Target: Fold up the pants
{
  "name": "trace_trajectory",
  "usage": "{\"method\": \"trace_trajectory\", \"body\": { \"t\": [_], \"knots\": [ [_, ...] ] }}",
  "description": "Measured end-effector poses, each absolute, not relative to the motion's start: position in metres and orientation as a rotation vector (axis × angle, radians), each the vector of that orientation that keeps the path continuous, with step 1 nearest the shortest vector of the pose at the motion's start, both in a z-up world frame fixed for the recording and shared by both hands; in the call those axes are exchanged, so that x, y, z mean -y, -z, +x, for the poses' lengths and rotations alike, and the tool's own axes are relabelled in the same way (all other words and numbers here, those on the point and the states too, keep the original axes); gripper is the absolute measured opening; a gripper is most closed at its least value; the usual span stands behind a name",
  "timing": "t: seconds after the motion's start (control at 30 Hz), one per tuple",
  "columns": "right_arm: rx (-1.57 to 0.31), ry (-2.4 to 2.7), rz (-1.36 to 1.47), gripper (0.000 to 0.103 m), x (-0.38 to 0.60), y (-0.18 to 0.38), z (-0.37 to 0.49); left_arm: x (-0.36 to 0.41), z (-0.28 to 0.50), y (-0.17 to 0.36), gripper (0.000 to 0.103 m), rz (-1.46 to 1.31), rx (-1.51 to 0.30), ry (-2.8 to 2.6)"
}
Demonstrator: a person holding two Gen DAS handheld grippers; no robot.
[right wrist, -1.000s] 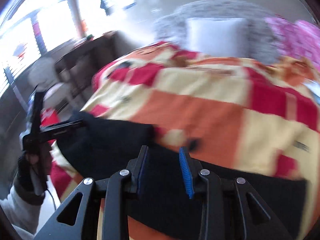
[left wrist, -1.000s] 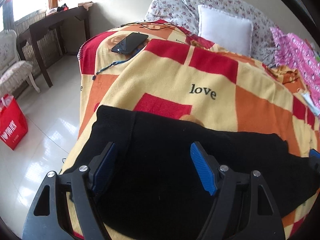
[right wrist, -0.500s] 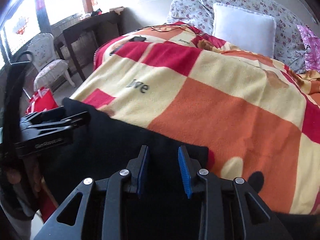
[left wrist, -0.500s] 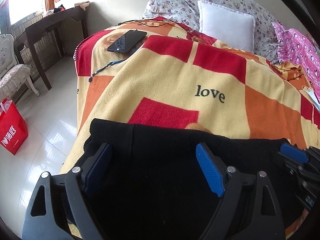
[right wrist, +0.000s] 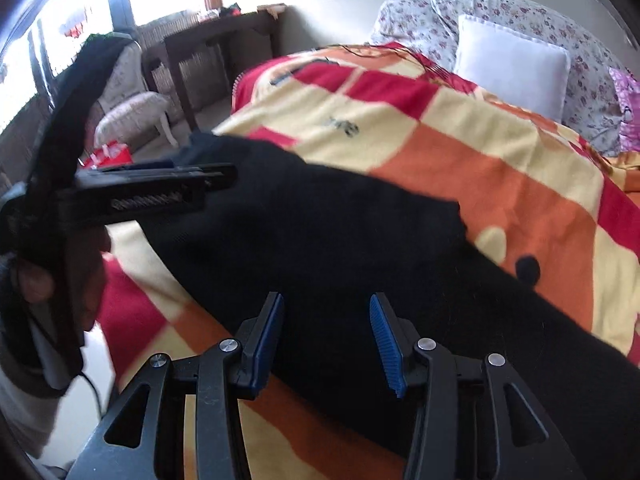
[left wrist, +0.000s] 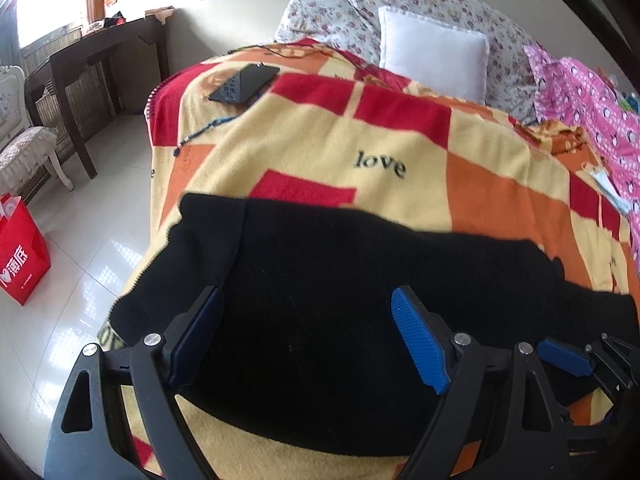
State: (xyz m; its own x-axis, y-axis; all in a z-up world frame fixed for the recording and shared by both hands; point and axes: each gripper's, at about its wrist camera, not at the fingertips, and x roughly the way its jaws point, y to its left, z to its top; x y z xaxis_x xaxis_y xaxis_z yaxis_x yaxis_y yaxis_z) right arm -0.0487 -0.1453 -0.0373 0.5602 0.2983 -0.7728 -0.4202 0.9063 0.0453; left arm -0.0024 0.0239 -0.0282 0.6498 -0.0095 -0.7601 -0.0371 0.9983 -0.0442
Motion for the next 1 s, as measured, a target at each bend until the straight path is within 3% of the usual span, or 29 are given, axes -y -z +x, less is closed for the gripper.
{"method": "trace_trajectory", "body": {
  "t": [0.27, 0.4, 0.5, 1.0],
  "knots": [
    [-0.861, -0.380, -0.135, 0.047, 0.160, 0.026, -0.060, -0.023, -0.012, 0.018, 0.086, -0.074, -0.832, 0.000],
    [-0.835, -0.326, -0.125, 0.055, 0.175, 0.016, -0.063, -0.012, -0.017, 0.007, 0.086, -0.071, -0.799, 0.029],
    [-0.832, -0.283, -0.126, 0.055, 0.189, 0.014, -0.066, 0.002, -0.019, -0.001, 0.086, -0.065, -0.779, 0.073],
    [-0.854, -0.095, -0.012, 0.057, 0.295, 0.023, -0.096, 0.097, -0.015, 0.009, 0.086, -0.012, -0.869, 0.305]
  ]
}}
